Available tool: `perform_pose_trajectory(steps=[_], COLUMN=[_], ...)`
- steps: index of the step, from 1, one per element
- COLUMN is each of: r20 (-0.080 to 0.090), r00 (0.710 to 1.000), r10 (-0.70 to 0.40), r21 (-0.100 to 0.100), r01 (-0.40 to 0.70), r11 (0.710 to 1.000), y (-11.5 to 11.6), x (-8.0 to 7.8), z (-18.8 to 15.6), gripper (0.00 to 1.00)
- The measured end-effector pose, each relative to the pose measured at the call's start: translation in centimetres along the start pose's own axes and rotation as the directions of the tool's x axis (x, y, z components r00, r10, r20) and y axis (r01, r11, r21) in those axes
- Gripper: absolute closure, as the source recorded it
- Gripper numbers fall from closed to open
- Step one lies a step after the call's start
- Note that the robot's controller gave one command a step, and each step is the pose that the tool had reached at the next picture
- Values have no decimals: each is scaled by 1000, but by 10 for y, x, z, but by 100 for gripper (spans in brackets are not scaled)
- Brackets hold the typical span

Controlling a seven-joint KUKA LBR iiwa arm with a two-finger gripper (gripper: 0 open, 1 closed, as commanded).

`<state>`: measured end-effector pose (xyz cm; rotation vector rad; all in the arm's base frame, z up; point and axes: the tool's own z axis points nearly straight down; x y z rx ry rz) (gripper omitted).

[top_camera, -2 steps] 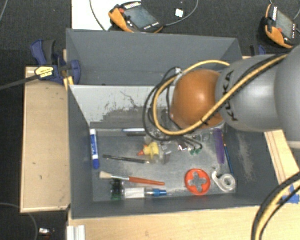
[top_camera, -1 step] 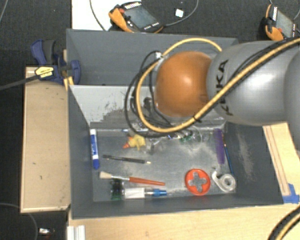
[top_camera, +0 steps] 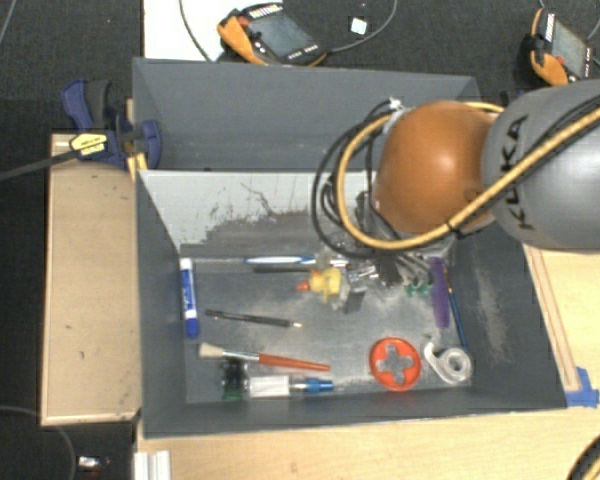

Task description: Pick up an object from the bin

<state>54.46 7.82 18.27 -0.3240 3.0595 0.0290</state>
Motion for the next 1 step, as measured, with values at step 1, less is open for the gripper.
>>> perform_pose_trajectory(steps=[1], r20=[18], r00=[999], r10=[-49], r21=[2], r01=[49], r11=[999], y=[3], x=[2], z=[17], gripper=[100])
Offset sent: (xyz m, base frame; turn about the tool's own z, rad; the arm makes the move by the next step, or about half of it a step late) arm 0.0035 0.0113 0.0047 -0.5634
